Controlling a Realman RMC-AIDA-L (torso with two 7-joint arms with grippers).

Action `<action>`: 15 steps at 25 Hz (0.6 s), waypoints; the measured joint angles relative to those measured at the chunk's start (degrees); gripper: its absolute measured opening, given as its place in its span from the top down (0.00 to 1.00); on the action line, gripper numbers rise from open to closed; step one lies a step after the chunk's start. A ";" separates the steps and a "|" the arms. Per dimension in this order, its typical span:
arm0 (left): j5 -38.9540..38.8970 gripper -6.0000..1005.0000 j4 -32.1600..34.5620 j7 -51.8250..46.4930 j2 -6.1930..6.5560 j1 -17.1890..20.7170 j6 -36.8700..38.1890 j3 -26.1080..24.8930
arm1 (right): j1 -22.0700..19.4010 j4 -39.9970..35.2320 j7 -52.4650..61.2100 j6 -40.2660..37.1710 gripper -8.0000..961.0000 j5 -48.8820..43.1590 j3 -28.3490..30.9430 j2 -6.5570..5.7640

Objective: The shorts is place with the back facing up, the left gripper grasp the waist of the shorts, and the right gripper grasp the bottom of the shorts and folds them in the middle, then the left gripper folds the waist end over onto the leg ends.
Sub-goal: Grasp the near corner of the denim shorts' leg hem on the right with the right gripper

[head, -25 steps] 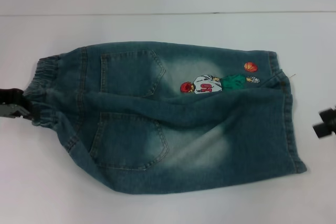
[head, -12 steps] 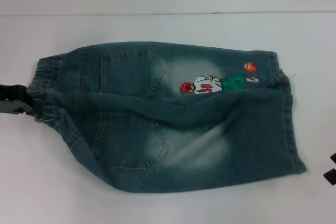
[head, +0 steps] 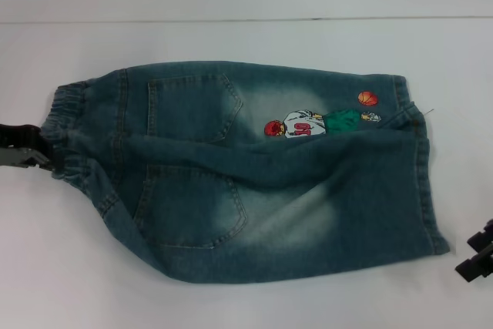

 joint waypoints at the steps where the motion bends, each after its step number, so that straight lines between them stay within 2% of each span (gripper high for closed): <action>1: 0.00 0.95 0.00 0.00 0.00 0.00 0.00 0.00 | 0.14 0.17 -0.05 0.20 0.21 -0.01 -0.04 0.22; 6: -0.04 0.95 -0.01 0.04 -0.17 -0.03 -0.21 0.00 | 0.51 0.88 -0.25 1.40 0.21 -0.04 -0.33 1.31; 15: -0.09 0.95 -0.16 0.20 -0.46 -0.05 -0.68 0.00 | 1.44 3.31 -0.93 3.16 0.21 0.29 -0.77 1.94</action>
